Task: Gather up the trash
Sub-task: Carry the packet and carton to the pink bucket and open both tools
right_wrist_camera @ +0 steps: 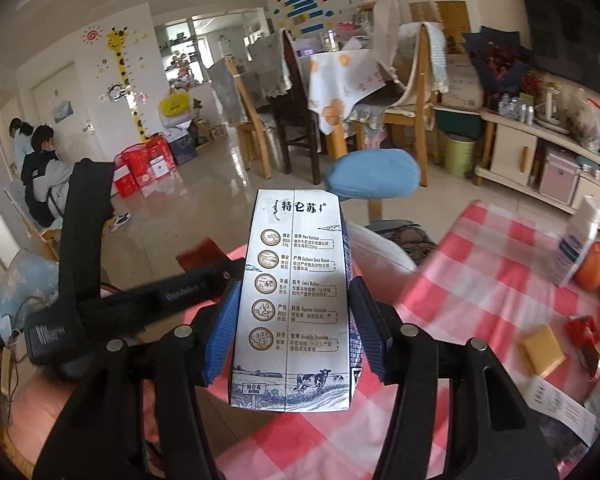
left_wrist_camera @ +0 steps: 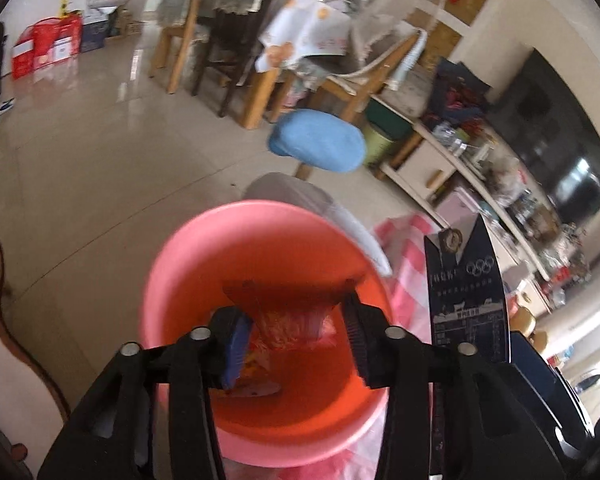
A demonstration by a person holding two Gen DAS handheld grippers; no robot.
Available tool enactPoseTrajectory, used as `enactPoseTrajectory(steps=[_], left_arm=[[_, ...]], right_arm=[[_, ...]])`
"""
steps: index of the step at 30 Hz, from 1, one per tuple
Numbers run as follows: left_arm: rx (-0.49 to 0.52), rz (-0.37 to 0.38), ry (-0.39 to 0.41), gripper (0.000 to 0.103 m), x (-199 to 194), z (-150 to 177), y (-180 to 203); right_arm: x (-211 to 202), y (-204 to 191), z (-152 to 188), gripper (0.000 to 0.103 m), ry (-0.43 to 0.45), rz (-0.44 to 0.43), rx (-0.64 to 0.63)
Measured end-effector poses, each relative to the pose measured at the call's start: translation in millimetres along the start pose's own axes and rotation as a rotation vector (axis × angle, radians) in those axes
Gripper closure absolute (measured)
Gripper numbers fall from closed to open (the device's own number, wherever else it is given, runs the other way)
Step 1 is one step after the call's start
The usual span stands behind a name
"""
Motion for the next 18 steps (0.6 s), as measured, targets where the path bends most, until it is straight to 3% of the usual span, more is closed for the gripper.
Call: enactPoseTrajectory(steps=[2, 8, 14, 18], left_arm=[[-0.019, -0.016, 0.002, 0.043, 0, -1, -6], [-0.018, -0.034, 0.013, 0.025, -1, -1, -8], [0.082, -0.018, 0.07, 0.014, -13, 4, 20], [0.163, 0.006, 0.105, 0.014, -20, 9, 43]], right_arm=[[7, -3, 1, 0.034, 0.001, 0.006, -0.006], [1, 16, 13, 0.019, 0.022, 0.028, 0.063], [-23, 32, 39, 0.015, 0.03, 0.114, 0.045], [-40, 38, 56, 0.013, 0.036, 0.181, 0.005]])
Point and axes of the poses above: each gripper's, at about its wrist camera, not at the fingertips, and x roughly the way its jaws point, y to its right, z to its underside, the point moved 1 cm from there along x, roughly the way its jaws point, and after that the axes turned 2 degrees about -z, right-handed, at the moved point
